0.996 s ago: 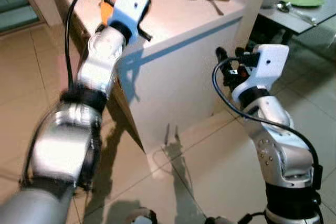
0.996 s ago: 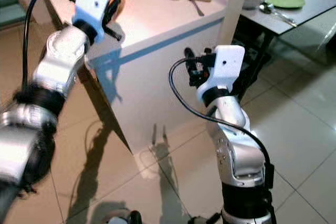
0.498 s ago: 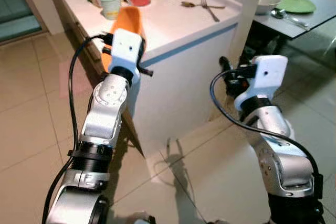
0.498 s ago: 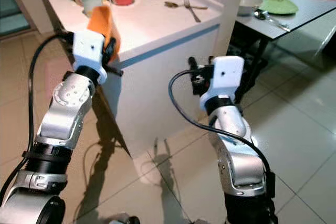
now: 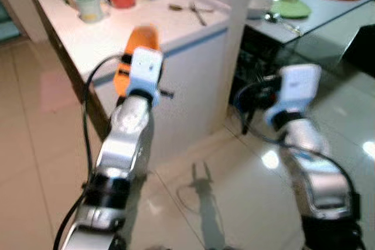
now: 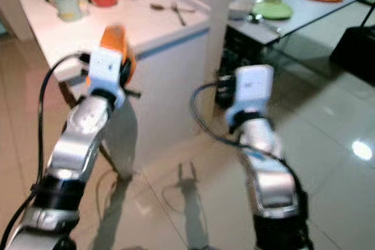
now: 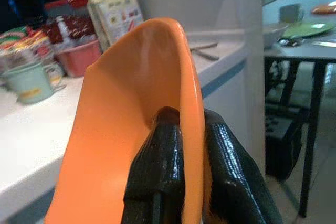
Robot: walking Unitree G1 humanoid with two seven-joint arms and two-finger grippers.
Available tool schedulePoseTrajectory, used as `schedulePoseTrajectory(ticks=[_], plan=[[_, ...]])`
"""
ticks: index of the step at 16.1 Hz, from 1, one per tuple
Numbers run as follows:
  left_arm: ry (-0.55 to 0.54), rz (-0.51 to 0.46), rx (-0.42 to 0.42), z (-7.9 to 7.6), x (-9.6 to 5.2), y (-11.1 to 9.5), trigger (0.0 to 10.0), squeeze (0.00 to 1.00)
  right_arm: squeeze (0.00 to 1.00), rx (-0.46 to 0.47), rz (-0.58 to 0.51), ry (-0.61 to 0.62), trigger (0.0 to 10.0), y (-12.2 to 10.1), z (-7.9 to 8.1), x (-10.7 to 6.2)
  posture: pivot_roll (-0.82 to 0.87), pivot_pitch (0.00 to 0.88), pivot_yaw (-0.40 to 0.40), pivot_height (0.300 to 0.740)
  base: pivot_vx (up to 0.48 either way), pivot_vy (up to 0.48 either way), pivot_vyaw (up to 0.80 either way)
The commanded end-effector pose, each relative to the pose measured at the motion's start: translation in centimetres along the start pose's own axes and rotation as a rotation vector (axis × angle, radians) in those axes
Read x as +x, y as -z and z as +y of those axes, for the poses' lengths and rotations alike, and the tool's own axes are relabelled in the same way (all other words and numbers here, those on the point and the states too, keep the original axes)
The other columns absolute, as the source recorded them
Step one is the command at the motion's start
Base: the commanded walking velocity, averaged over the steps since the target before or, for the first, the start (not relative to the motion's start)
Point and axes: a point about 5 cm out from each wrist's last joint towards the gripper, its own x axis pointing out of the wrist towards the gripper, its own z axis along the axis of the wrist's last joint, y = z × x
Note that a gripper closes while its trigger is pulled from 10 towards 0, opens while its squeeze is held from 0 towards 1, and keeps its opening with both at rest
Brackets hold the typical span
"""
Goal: Setting the table
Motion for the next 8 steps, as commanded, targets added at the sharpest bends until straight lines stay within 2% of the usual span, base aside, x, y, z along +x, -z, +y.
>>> schedulePoseTrajectory(ticks=[1,8], plan=[[-0.020,-0.037,0.017,0.03,-0.02,-1.00,10.0,0.00,0.00,-0.023,0.016,0.023,10.0,0.23,-0.58,0.13,-0.07,0.000,0.055,0.740,0.000,-0.469,0.80],[-0.025,-0.022,0.038,-0.09,-0.15,-0.85,10.0,0.00,0.00,-0.036,0.037,0.040,10.0,0.81,-0.77,0.23,-0.06,0.000,0.063,0.740,0.000,-0.469,0.79]])
